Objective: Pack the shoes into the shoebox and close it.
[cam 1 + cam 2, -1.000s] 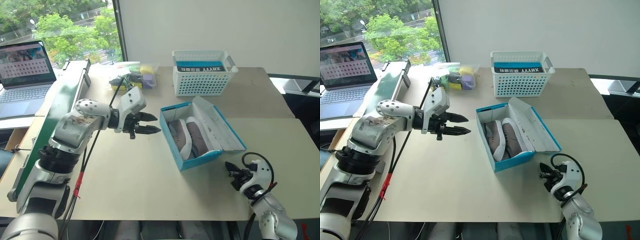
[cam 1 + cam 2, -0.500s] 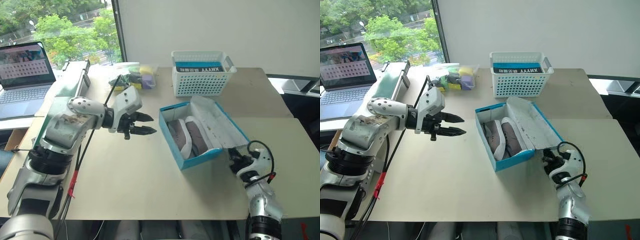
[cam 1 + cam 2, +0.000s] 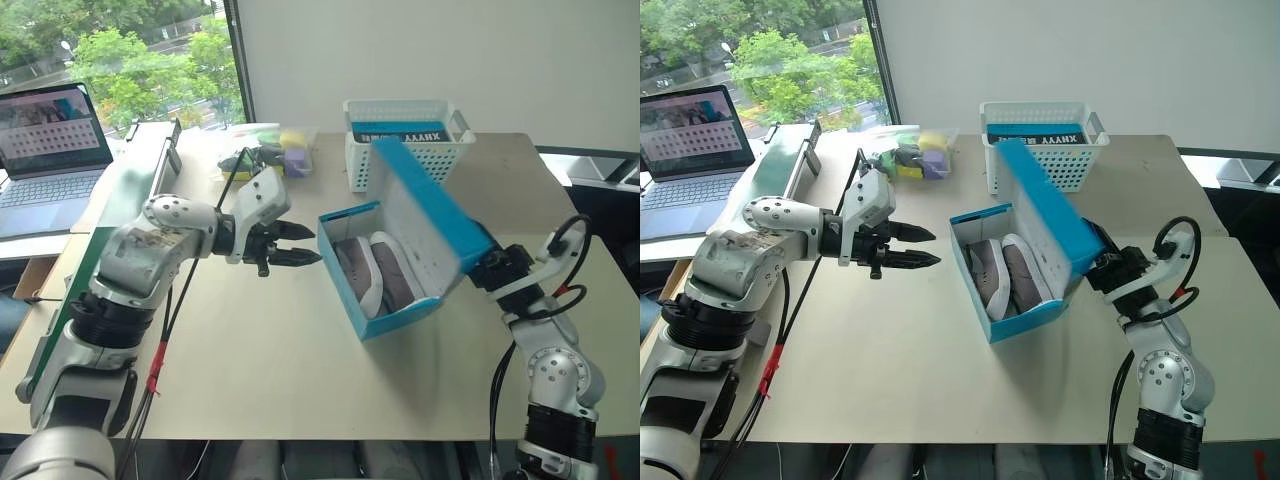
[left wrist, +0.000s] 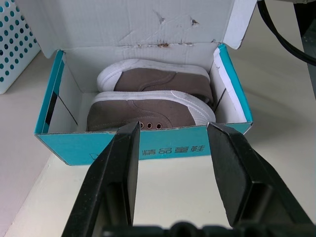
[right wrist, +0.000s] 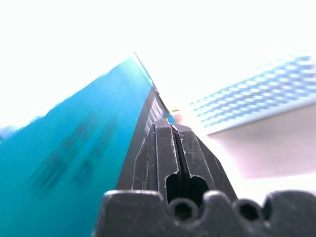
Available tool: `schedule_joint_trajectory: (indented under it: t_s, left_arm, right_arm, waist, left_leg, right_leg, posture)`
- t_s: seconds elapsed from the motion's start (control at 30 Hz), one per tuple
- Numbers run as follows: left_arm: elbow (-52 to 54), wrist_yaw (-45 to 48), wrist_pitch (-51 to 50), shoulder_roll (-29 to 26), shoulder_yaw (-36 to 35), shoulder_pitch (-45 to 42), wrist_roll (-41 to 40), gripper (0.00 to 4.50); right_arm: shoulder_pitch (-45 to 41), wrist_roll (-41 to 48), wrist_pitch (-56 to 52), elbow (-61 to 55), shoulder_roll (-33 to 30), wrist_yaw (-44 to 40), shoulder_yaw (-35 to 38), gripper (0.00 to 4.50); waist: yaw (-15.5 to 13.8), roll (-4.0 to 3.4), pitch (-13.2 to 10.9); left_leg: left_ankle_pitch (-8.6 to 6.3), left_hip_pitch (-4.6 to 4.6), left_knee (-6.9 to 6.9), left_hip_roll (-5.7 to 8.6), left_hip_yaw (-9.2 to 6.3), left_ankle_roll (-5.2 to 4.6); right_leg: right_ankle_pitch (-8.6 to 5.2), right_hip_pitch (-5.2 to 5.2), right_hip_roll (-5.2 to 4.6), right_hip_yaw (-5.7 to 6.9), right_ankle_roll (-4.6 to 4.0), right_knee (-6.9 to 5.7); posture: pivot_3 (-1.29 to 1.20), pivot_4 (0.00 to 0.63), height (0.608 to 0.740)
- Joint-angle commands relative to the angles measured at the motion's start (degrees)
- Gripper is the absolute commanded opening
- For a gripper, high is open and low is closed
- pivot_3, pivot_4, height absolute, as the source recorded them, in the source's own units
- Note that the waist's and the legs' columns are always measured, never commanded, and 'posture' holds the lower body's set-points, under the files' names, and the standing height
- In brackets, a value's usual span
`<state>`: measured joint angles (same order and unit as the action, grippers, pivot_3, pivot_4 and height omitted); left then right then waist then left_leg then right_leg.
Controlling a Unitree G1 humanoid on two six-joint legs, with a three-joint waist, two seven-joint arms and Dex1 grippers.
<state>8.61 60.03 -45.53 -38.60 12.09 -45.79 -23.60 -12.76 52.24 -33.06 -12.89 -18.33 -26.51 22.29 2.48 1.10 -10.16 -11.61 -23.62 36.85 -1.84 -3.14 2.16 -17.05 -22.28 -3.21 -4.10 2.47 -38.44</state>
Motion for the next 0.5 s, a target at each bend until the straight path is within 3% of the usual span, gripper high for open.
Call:
schedule_joint_trajectory:
  t_s: [0.03, 0.17, 0.37, 0.5]
  left_arm:
    - [1.39, -0.90, -1.12, 0.27, -2.03, -2.54, -0.89, 2.28]
    - [2.72, -1.99, -2.65, 0.47, -2.31, -3.28, -1.50, 2.28]
    - [4.53, -3.42, -4.38, 0.28, -2.86, -2.66, -2.32, 2.28]
    - [4.57, -3.97, -4.14, 0.42, -2.75, -1.99, -2.05, 2.28]
  right_arm:
    - [-1.49, 2.95, -4.55, -5.50, -2.33, 0.25, -2.97, 0.04]
    - [-2.21, -2.16, -9.27, -6.71, -6.70, -0.37, -11.04, 0.04]
    - [-3.65, -20.68, -7.62, -5.85, -16.93, -3.87, -29.27, 0.04]
    - [-5.18, -26.12, -5.36, -4.46, -18.88, -5.90, -32.04, 0.04]
  waist:
    - [0.00, 0.00, 0.00]
    - [0.07, 0.00, 0.00]
    - [0.00, 0.01, 0.00]
    - [-0.03, 0.05, 0.03]
  left_leg:
    - [0.00, -0.02, 0.01, 0.00, 0.00, 0.00]
    - [0.00, -0.02, 0.01, 0.00, -0.02, 0.00]
    - [0.00, -0.03, 0.01, 0.00, -0.02, 0.00]
    - [0.00, -0.04, 0.06, 0.00, -0.03, 0.00]
  right_leg:
    - [0.00, 0.00, 0.00, 0.00, 0.00, 0.00]
    - [0.00, -0.01, 0.01, 0.02, 0.01, 0.01]
    - [-0.01, -0.04, 0.02, 0.02, 0.01, 0.02]
    - [-0.01, -0.02, 0.02, 0.03, 0.02, 0.04]
  posture:
    - [0.00, 0.150, 0.740]
    - [0.00, 0.150, 0.740]
    - [0.00, 0.150, 0.740]
    - [0.00, 0.150, 0.740]
